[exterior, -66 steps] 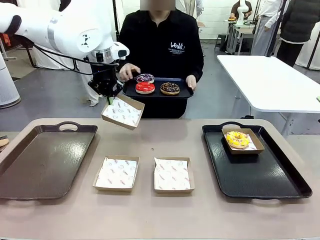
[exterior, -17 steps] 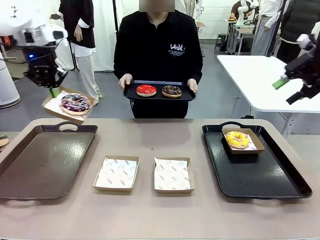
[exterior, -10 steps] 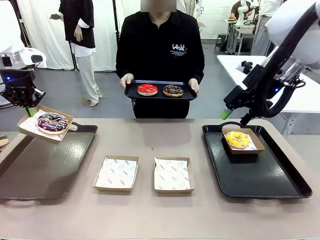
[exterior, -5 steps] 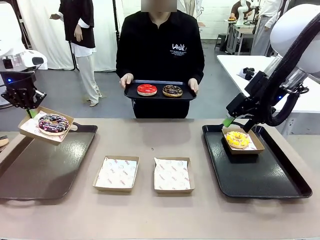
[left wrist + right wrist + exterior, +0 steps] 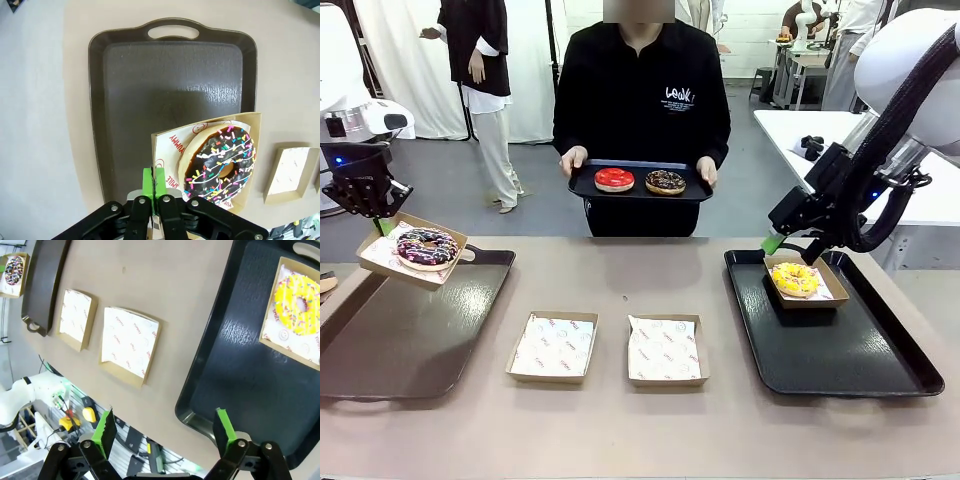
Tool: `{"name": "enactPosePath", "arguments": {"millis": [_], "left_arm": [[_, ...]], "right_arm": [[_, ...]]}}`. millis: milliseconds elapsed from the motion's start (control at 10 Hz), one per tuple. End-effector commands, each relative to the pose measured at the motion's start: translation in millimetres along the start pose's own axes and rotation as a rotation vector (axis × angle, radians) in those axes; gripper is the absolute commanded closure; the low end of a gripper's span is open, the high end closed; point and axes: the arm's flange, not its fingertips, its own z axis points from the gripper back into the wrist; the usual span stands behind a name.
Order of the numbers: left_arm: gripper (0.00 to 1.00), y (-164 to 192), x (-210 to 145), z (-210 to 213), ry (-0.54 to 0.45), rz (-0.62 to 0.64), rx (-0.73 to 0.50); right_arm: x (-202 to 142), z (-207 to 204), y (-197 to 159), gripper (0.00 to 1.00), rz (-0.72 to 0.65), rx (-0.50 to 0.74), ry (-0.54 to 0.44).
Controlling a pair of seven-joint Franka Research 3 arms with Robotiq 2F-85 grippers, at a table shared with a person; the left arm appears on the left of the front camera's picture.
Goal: Individually package the donuts and arrange them on the tray.
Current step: Place the picked Paper togo box on the Handle tray while simultaneously picking up another Paper togo box from the table with the other hand.
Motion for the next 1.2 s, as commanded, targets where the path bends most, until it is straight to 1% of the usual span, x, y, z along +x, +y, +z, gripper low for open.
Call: {"name": "enactPosePath", "arguments": {"millis": [0, 100, 300, 400, 500, 600, 700, 800, 1000, 1100], "left_arm": [[0.99, 1.2, -0.2, 3.7, 0.003, 0.006, 0.001], [0.99, 0.0, 0.0, 0.0, 0.000, 0.000, 0.000], [0.99, 3.9, 12.2, -10.4, -0.011, 0.003, -0.023], [0.99, 7.0, 17.5, -17.9, -0.021, -0.007, -0.026], [0.99, 11.9, 24.0, -27.6, -0.002, 0.002, -0.030], [0.99, 18.5, 30.4, -37.4, -0.003, 0.004, -0.020], [0.99, 26.3, 36.3, -45.5, -0.010, 0.014, -0.027], [0.99, 32.3, 39.7, -52.7, -0.006, 0.012, -0.049], [0.99, 41.8, 47.1, -65.9, -0.013, 0.017, -0.072], [0.99, 46.3, 50.8, -70.3, -0.015, 0.024, -0.080]], "right_arm": [[0.0, -0.1, 0.2, 0.00, 0.000, 0.000, 0.000], [1.5, -7.7, 12.7, 0.00, -0.069, -0.078, 0.047], [3.2, -29.3, 55.7, 0.00, -0.064, -0.252, 0.156], [5.0, -42.2, 73.0, 0.00, -0.058, -0.312, 0.170], [7.0, -55.8, 89.5, 0.00, -0.053, -0.353, 0.178], [11.3, -77.2, 103.6, 0.00, -0.058, -0.383, 0.196], [15.6, -95.5, 110.9, 0.00, -0.093, -0.403, 0.223], [19.1, -111.9, 116.0, 0.00, -0.135, -0.434, 0.216], [21.5, -134.5, 121.9, 0.00, -0.148, -0.424, 0.218], [22.7, -140.4, 120.2, 0.00, -0.181, -0.401, 0.182]]}}
